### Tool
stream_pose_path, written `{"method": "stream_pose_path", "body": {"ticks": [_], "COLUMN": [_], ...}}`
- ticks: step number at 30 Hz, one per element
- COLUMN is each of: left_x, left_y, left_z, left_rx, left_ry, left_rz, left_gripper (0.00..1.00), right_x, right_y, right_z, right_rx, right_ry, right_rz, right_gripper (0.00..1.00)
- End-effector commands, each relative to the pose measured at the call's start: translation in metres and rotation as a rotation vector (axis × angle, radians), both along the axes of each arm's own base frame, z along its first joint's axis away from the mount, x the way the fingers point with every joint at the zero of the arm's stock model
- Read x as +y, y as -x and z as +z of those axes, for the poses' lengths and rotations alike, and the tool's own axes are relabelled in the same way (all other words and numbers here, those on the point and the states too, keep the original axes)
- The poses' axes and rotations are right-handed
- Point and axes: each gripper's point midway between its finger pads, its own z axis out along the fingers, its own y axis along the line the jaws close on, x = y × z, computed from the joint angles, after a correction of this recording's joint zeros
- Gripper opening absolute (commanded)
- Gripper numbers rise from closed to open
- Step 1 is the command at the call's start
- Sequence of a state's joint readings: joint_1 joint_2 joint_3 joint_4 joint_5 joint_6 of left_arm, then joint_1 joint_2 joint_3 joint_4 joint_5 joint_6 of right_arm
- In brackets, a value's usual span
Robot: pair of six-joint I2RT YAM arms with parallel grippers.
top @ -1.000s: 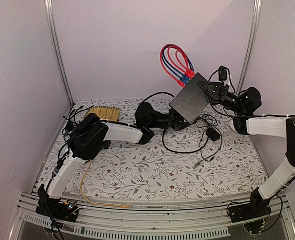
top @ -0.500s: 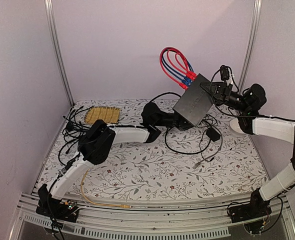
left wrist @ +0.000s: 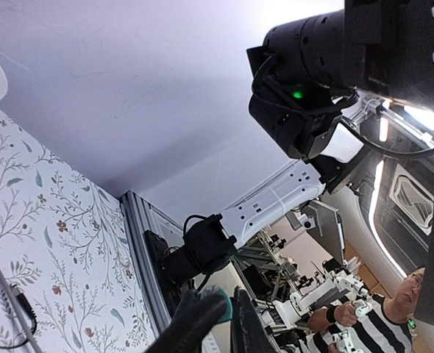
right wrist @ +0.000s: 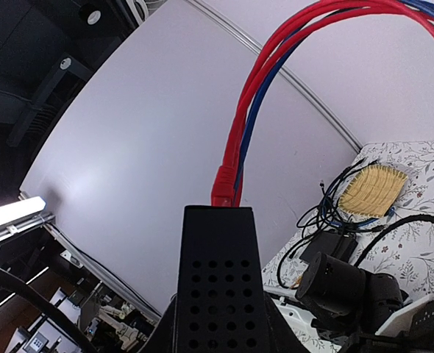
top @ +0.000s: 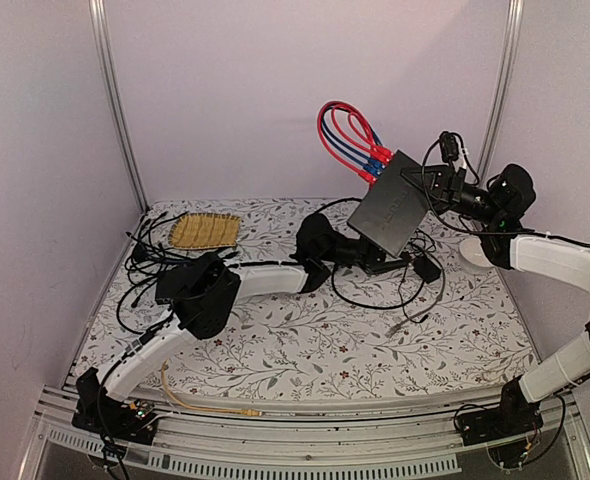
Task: Pull the plug from the switch port
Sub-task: Place the connector at the corner of the board.
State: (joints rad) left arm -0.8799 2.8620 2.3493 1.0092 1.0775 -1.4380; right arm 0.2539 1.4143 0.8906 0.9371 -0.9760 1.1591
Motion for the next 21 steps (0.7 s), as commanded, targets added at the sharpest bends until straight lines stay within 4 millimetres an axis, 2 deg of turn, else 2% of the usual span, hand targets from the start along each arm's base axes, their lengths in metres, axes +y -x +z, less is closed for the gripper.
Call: {"method": "stream_pose_path", "body": {"ticks": [1, 7, 8, 14, 15, 17, 21], "left_x": [-0.011, -0.015, -0.015, -0.006, -0.004, 0.000, 0.006], "left_y": [0.020, 0.016, 0.015, -0.001, -0.003, -0.006, -0.010], "left_z": [-0.015, -0.033, -0.035, -0.037, -0.037, -0.036, -0.036], "left_rx": [-0.040, -0.004, 0.004, 0.046, 0.052, 0.060, 0.081], "left_ry": [-0.016, -0.047, -0.053, -0.057, -0.058, -0.061, -0.071], "left_rz": [-0.051, -0.038, -0.034, 0.015, 0.022, 0.037, 0.064], "left_gripper": [0.00, 0.00, 0.04, 0.76, 0.83, 0.90, 0.95], "right_x": [-0.011, -0.013, -0.013, -0.013, -0.014, -0.013, -0.014], "right_y": [0.020, 0.021, 0.020, 0.015, 0.014, 0.013, 0.013], "right_z": [0.039, 0.030, 0.029, 0.030, 0.030, 0.031, 0.033], "right_rx": [-0.147, -0.118, -0.116, -0.117, -0.116, -0.116, -0.124], "right_ry": [-0.038, -0.015, -0.012, -0.003, -0.002, 0.001, 0.003], "right_rz": [-0.040, -0.072, -0.075, -0.095, -0.097, -0.101, -0.106], "right_gripper": [0.02, 0.02, 0.02, 0.02, 0.02, 0.02, 0.02]}}
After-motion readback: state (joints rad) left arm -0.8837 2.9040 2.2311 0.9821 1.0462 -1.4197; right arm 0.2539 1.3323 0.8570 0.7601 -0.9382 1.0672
